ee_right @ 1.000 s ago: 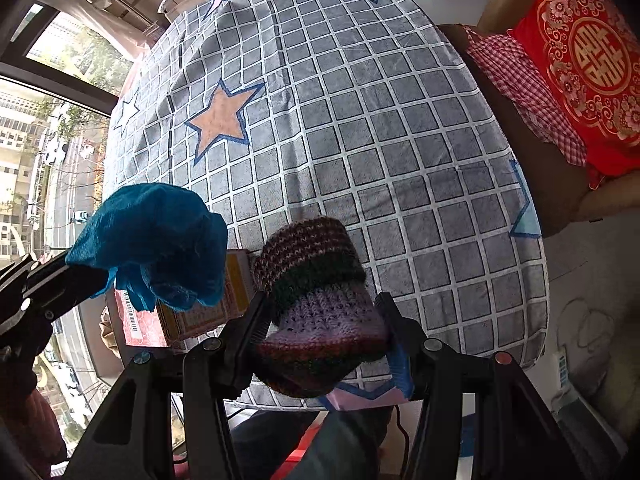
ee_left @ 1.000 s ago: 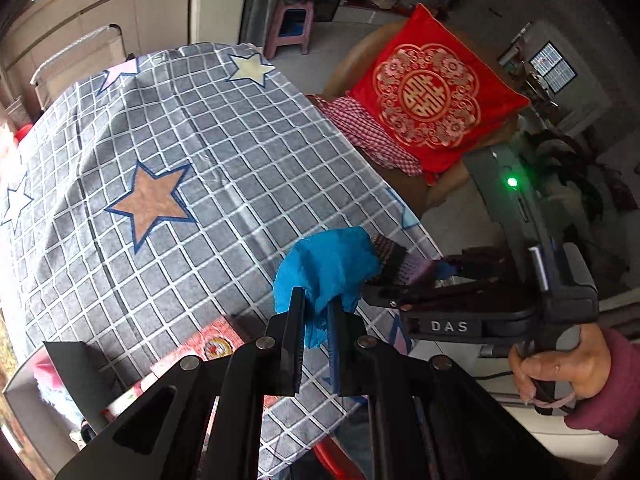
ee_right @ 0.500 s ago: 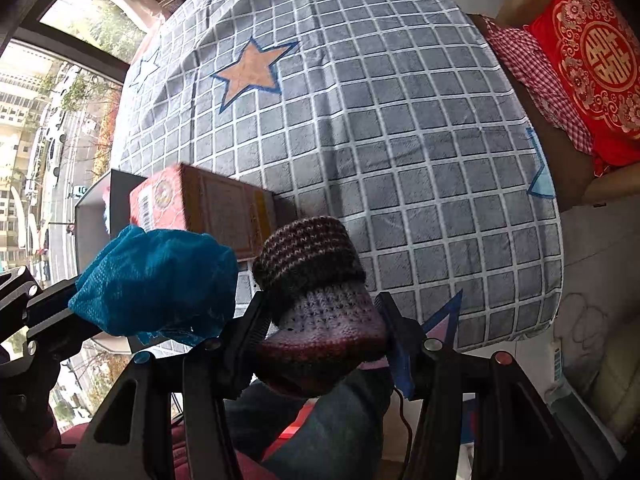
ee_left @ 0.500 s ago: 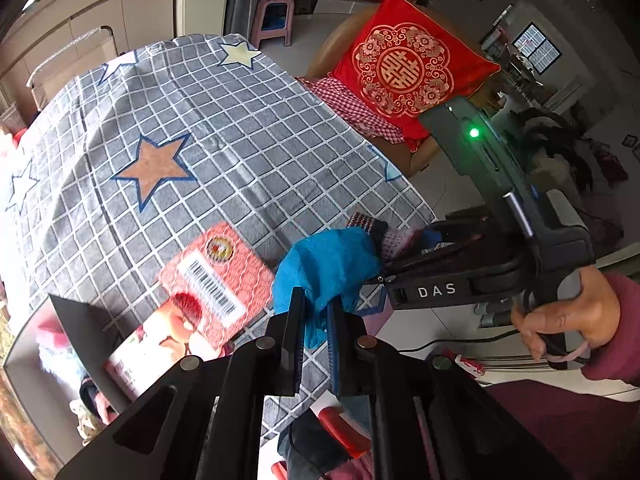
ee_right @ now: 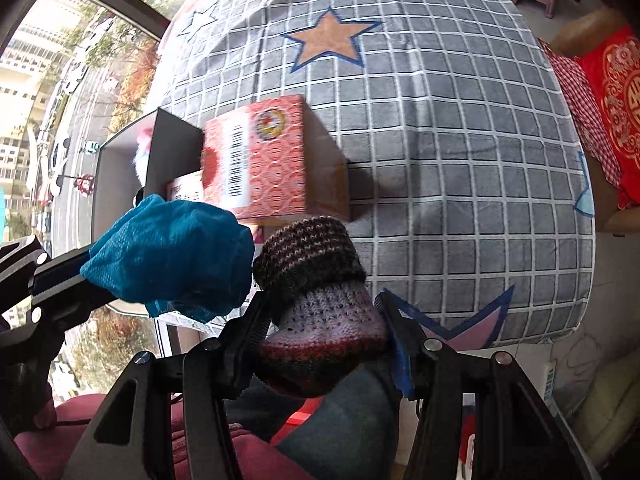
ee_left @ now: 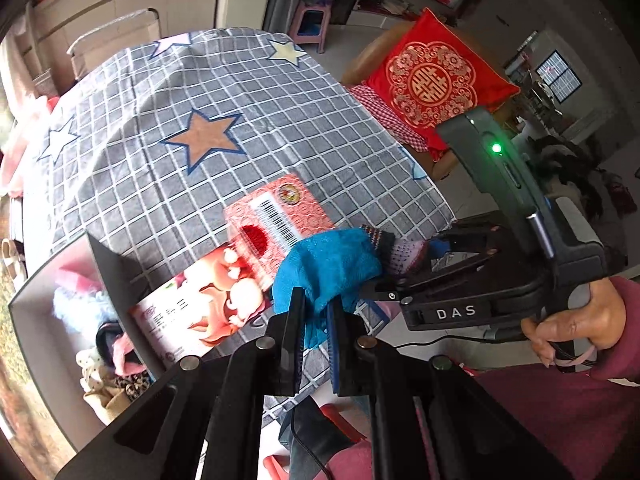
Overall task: Organize soft objects
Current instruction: 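Carry the blue cloth with the left tool while the right carries the striped sock over the box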
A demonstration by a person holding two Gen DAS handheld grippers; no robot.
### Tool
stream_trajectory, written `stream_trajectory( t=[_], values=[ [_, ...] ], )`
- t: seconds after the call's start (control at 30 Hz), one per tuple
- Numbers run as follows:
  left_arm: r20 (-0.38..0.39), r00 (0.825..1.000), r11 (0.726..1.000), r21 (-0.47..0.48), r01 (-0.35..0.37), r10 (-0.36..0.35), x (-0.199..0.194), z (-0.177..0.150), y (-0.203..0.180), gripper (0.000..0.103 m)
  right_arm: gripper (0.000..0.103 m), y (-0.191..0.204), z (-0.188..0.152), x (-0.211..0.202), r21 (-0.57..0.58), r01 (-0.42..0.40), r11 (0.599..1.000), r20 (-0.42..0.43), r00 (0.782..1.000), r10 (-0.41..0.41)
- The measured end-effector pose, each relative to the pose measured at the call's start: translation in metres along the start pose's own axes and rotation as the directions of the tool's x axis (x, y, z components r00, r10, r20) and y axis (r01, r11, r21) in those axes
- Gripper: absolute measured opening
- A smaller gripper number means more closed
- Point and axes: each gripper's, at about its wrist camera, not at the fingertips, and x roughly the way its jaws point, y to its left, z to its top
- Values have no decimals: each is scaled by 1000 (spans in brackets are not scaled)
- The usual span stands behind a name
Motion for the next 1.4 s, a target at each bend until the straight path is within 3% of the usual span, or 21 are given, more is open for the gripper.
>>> stream_trajectory(
  t=[0.53, 1.1, 1.4],
  values=[
    [66, 995, 972, -227, -63, 80, -36, -47, 59, 11, 55, 83, 7, 18, -186, -24, 982, -24, 1000, 20],
    [104, 973, 877, -460, -138, 207, -64, -91, 125, 11, 55, 152, 25, 29, -323, -57, 945, -42, 998, 46],
    [99, 962, 813, -561, -158, 255, -74, -115, 155, 11, 55, 192, 36, 34, -406, -56, 912, -47, 998, 40]
  ],
)
